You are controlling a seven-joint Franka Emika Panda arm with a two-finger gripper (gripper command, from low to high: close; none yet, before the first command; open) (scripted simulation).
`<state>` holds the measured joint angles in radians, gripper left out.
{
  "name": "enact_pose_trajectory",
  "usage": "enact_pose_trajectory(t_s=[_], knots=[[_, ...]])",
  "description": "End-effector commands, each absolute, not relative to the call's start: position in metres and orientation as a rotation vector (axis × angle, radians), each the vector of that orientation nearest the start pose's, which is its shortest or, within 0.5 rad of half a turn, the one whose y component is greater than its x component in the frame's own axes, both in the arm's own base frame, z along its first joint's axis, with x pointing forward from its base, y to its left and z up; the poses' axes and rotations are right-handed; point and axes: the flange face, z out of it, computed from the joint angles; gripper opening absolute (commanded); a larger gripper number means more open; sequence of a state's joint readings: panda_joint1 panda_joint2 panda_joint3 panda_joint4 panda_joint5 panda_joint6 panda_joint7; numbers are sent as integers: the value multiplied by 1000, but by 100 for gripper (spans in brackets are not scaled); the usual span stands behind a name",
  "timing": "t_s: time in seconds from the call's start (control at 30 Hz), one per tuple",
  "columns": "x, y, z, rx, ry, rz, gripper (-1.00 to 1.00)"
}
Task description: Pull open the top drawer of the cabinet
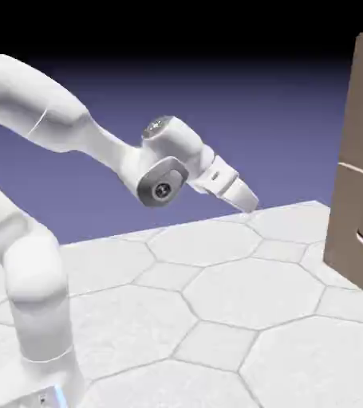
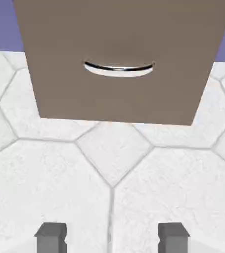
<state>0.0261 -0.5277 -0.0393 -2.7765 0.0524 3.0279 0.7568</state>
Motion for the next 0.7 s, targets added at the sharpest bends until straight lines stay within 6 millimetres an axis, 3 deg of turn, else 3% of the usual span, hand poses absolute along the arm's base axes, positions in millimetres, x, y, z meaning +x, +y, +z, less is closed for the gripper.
enact_pose_trajectory(t_s=[0.0,0.3,0.5,0.67], knots=[[410,-22,454,-2372,1145,-942,0],[473,-141,409,-1834,1844,-620,0],[494,-222,376,-1416,2188,-522,0],[501,-284,361,-1058,2374,-526,0]])
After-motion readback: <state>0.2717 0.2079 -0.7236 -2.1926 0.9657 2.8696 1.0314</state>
